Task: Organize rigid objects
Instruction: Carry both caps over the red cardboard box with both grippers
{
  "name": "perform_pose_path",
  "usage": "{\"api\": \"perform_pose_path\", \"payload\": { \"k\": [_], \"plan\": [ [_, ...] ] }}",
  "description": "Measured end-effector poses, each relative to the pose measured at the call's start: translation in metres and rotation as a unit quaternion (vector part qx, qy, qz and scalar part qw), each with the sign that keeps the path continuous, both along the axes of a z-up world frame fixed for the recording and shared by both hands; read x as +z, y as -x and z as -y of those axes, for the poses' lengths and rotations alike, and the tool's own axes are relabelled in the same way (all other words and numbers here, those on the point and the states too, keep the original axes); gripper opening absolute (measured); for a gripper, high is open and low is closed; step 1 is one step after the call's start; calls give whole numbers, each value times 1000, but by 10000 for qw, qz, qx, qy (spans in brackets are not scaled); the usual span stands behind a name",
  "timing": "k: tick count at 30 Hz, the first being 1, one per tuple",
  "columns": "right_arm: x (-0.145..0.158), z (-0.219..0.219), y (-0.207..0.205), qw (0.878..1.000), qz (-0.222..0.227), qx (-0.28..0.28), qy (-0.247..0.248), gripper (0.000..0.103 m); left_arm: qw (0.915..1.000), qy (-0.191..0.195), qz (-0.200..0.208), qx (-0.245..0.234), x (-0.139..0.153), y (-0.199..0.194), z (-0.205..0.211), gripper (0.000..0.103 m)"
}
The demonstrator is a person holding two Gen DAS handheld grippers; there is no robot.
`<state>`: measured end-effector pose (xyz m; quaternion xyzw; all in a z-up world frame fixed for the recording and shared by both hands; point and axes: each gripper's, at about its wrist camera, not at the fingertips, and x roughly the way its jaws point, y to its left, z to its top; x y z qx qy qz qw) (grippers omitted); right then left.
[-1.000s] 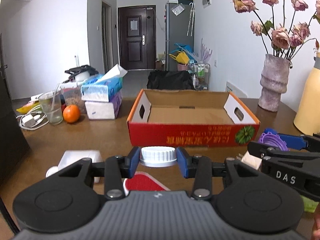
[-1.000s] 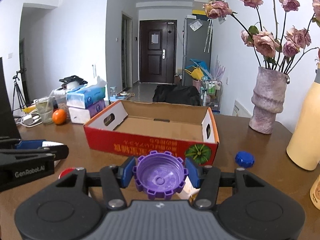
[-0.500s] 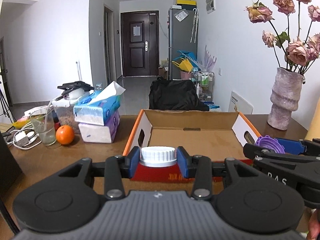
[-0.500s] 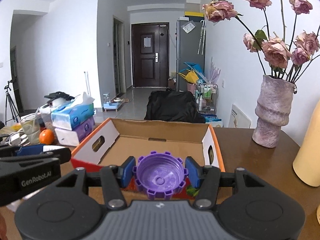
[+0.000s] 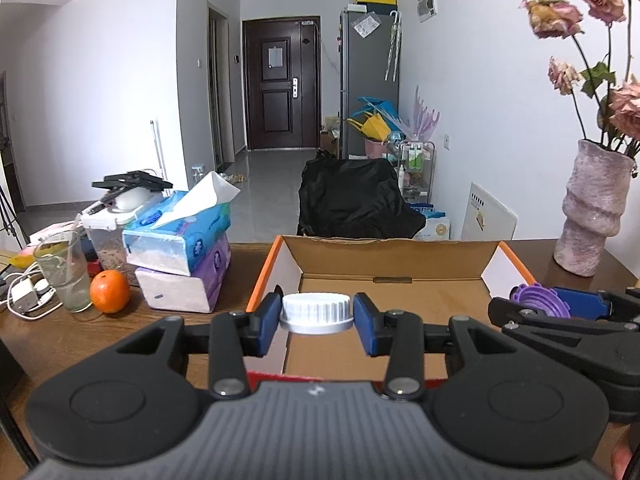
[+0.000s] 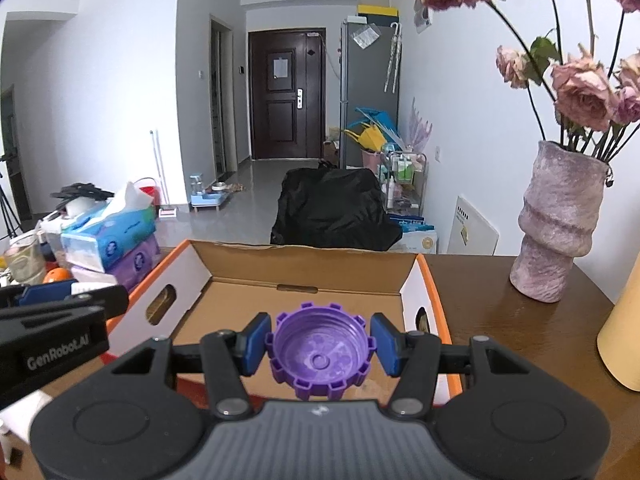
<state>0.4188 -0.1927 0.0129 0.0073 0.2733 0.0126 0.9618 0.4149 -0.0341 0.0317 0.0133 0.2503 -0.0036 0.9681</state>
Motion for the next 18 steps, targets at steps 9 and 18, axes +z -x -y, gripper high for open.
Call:
{"api": "perform_pose_path", "payload": {
  "k": [9, 18],
  "plan": [
    [-20, 7, -37, 9997, -195, -131, -2, 54, 9998, 3, -210, 40, -17, -44, 1, 42],
    [-42, 15, -58, 9989, -385, -227, -112, 54, 9990, 54, -429, 126, -33, -76, -8, 42]
  ]
}}
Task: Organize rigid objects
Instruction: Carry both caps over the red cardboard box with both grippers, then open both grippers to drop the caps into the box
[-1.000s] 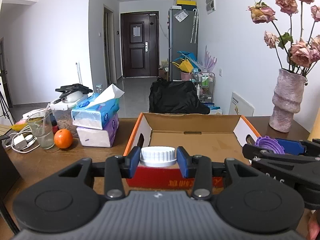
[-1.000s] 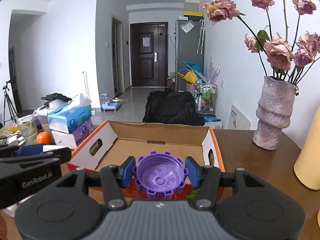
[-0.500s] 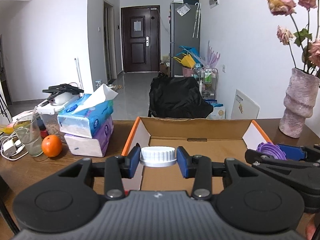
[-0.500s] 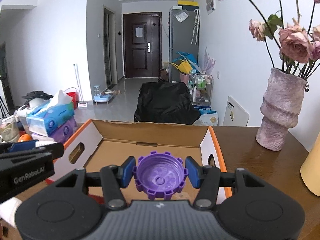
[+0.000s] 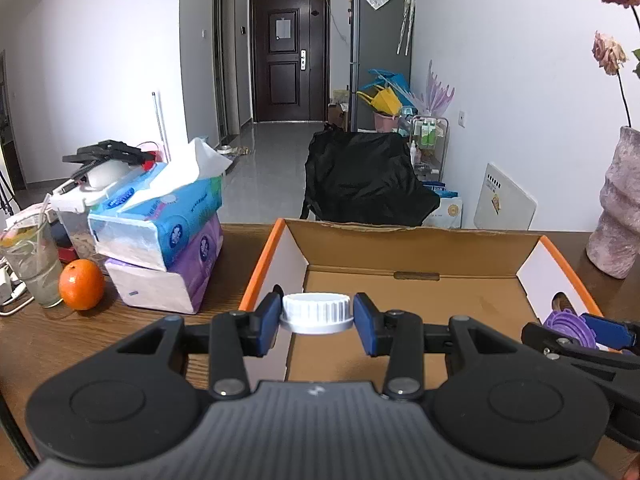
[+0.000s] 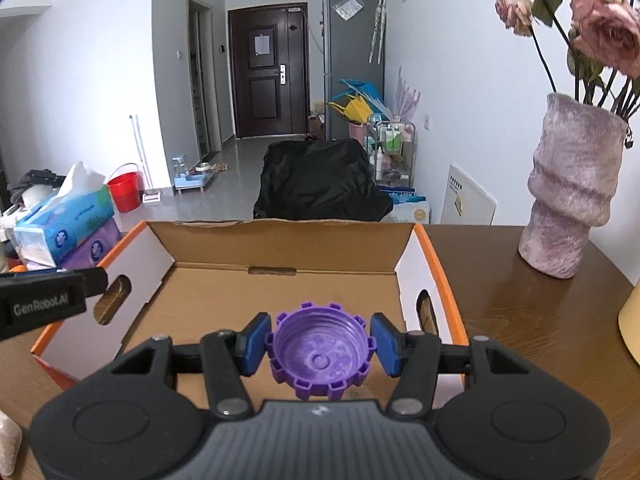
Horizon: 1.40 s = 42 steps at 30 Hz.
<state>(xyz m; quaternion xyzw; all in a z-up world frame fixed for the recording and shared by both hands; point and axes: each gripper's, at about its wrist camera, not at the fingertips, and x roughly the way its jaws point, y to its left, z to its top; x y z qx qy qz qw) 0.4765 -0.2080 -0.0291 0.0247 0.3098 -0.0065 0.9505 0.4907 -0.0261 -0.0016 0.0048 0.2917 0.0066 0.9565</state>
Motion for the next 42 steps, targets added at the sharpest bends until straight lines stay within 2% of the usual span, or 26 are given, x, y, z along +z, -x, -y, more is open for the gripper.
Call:
{"api": "perform_pose_path", "payload": {
  "k": [18, 38, 39, 40, 41, 42],
  "plan": [
    [-23, 6, -21, 9999, -87, -135, 46, 54, 9994, -128, -259, -180, -32, -16, 6, 42],
    [-34, 1, -22, 9992, -195, -172, 314, 54, 9981, -264, -429, -348, -45, -24, 14, 42],
    [-34, 1, -22, 9991, -189, -188, 325, 54, 9981, -274, -422, -346, -45, -24, 14, 42],
    [-33, 2, -22, 9991, -188, -193, 328, 60, 9982, -284, -395, -340, -45, -23, 14, 44],
    [-32, 3, -21, 9992, -173, -197, 311, 69, 9983, -276, -376, -345, -44, -22, 14, 49],
    [-31, 3, -20, 9993, -137, -211, 294, 74, 9984, -265, -354, -351, -44, -21, 14, 55]
  ]
}}
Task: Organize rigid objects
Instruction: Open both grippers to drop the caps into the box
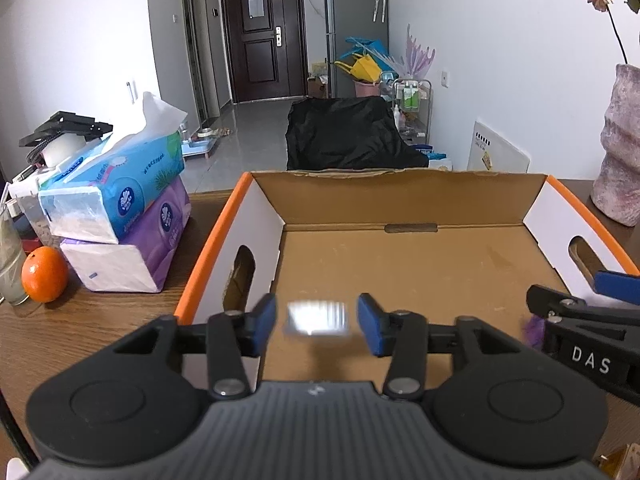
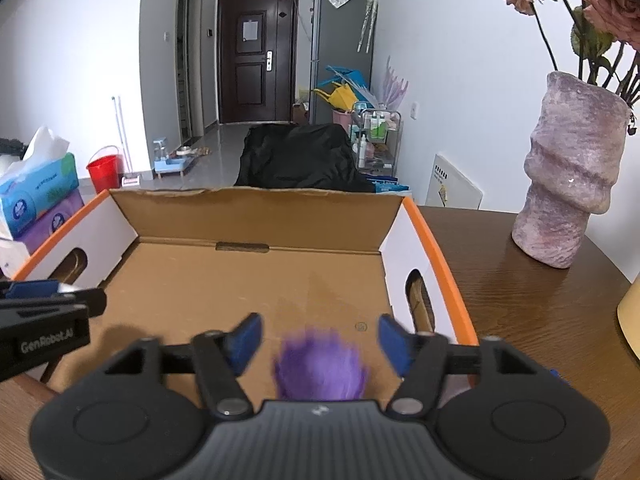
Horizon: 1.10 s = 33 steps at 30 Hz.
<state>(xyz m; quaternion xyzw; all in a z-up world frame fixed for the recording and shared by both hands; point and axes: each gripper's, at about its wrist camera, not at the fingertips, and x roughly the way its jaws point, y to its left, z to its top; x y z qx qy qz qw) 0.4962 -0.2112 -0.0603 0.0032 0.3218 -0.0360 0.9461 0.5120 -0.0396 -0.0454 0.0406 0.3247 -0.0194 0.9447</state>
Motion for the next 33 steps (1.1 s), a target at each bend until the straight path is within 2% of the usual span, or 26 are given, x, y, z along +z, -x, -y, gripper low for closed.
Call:
{"api": "perform_pose_path", "payload": {
  "k": [1, 2, 3, 7, 9, 11, 16, 33],
  "plan": [
    [1, 1, 1, 10000, 35, -17, -10, 83, 10000, -5, 32, 4, 1, 1, 0, 57],
    [2, 2, 2, 10000, 69, -29, -17, 87, 10000, -20, 50, 18, 1, 2, 0, 63],
    [2, 2, 3, 9999, 90, -35, -30, 89, 10000, -28, 68, 34, 1, 2, 1, 71],
    [3, 4, 4, 9999, 70, -33, -81, 94, 9998, -31, 168, 97, 4, 5, 0, 85],
    [3, 4, 4, 9999, 62, -40, -78, 97, 9997, -32, 219, 127, 6, 7, -1, 95],
    [3, 4, 5, 9999, 73, -42, -79, 100, 9995, -41, 283, 160, 7, 8, -1, 99],
    [4, 5, 5, 9999, 80, -75, -107, 101, 9992, -42, 325, 222, 10, 8, -3, 103],
    [18, -2, 22, 9997, 234, 31, -69, 103, 9973, 131, 566, 444, 34, 33, -16, 103]
  ]
}}
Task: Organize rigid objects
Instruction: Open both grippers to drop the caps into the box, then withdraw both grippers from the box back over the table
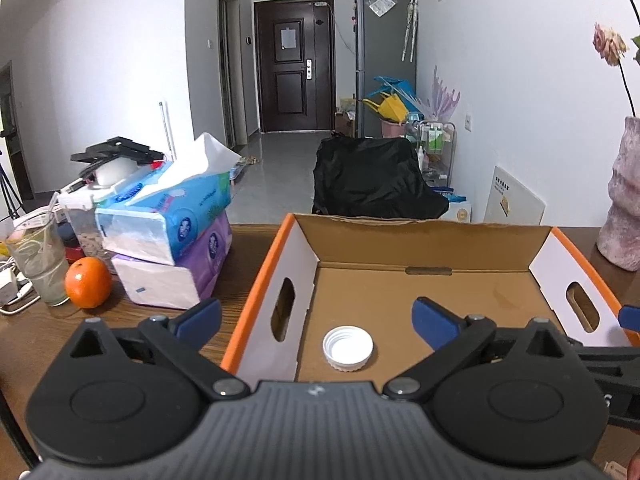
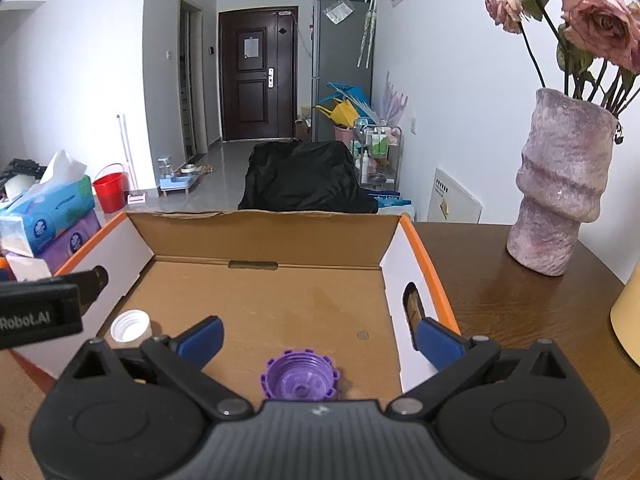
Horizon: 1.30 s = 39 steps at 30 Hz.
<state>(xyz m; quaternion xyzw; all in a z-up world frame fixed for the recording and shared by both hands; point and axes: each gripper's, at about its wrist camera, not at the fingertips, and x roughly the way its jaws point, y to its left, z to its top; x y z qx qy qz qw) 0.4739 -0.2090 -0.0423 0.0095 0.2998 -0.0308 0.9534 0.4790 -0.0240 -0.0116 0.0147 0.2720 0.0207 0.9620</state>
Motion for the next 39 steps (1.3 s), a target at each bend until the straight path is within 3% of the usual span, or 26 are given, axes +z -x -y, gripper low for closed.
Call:
{"api": "perform_pose_path", "payload": {
  "k": [17, 39],
  "plan": [
    [17, -6, 61, 9995, 256, 106, 176, 103, 9997, 65, 199, 95, 16, 59, -20, 103],
    [26, -4, 164, 9981, 359, 367, 340, 103, 9991, 94, 412, 62, 33, 168, -30, 103]
  ]
}}
